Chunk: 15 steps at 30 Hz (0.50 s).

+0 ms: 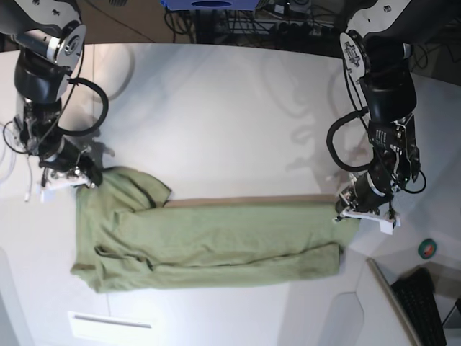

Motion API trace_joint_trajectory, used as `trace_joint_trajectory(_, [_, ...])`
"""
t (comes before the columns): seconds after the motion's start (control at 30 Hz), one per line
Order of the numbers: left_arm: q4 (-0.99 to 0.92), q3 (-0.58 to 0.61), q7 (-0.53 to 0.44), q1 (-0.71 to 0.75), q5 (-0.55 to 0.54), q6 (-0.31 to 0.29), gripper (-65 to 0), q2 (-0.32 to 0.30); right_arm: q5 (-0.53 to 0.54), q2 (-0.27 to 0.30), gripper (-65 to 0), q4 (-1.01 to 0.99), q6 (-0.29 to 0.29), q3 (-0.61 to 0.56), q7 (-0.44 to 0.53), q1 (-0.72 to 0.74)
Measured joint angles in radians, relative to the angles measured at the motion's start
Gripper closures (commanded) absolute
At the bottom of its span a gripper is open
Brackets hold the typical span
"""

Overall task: Layout the t-shirt on the table in an organized manner, then fold the t-shirt properly
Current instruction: 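Grasp both ends of the folded shirt with both grippers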

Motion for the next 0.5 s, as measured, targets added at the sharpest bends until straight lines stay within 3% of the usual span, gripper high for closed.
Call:
trace_joint_trajectory(0.1, [0.121,-0.001,0.054,0.053,0.003,0.031,0.0,0.002,-0.019,0.001,0.0,0.177,-0.005,-0.003,-0.14,-0.074])
trace_joint_trajectory(0.33, [0.381,-0.03,0.198,0.088,-0.009,0.03,0.0,0.015,-0.021,0.014,0.0,0.755,-0.271,-0.013,-0.467,-0.2])
trace_joint_trajectory(0.43, [0.377,-0.088,0.216,0.032,0.019,0.083,0.0,0.058,-0.01,0.074,0.0,0.809,-0.312,-0.183,-0.544,-0.135])
trace_joint_trajectory(0.5, [0.304,-0.06,0.208,-0.018,0.013,0.138,0.0,0.068,0.002,0.102,0.0,0.729,-0.338,-0.3,-0.513,-0.062])
